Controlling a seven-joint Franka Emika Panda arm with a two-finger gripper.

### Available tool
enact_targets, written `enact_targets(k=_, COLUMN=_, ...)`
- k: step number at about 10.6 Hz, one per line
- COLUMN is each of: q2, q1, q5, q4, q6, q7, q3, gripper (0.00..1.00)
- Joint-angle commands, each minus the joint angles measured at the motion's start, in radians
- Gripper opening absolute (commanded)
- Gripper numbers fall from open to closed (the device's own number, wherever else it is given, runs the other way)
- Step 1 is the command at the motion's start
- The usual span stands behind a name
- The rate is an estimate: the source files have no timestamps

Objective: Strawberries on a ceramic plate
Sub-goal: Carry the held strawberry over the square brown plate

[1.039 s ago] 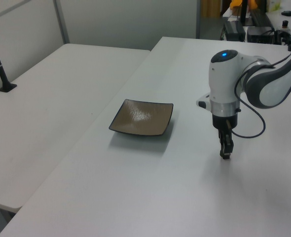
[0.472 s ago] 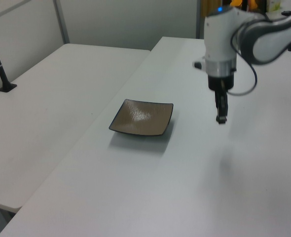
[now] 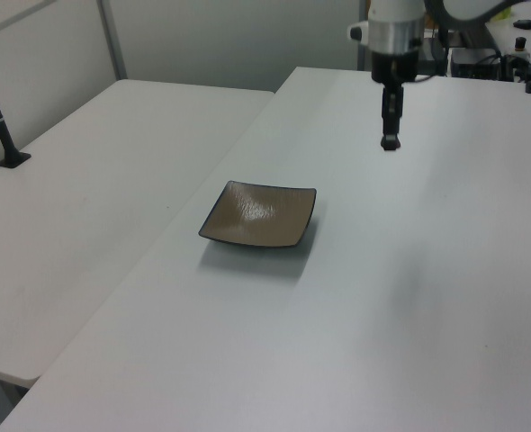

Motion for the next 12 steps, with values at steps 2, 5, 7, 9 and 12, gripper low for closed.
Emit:
enact_targets(k=2, q2=0.023, q1=0.009, q5=0.023, q4=0.097, q6=-0.032, q7=-0.015, q3=-0.061, gripper=0.01)
enact_targets(k=5, q2=0.076, q1=0.009, q5=0.032, q4=0.159, q6=-0.017, q7=-0.017, q3=-0.064, gripper=0.01)
enact_targets(k=7, q2=0.116, q1=0.009, q5=0.09, q4=0.177, q6=0.09, q7=-0.014, q3=-0.064, gripper=0.01)
enact_targets(k=9, q2=0.156, q1=0.01, q5=0.135, q4=0.173, q6=0.219, q7=-0.01, q3=-0.064, gripper=0.01)
enact_targets(k=12, q2=0.24, q1=0.019, q5=0.136, q4=0.177, q6=0.409, q7=-0.004, q3=-0.057, gripper=0.01)
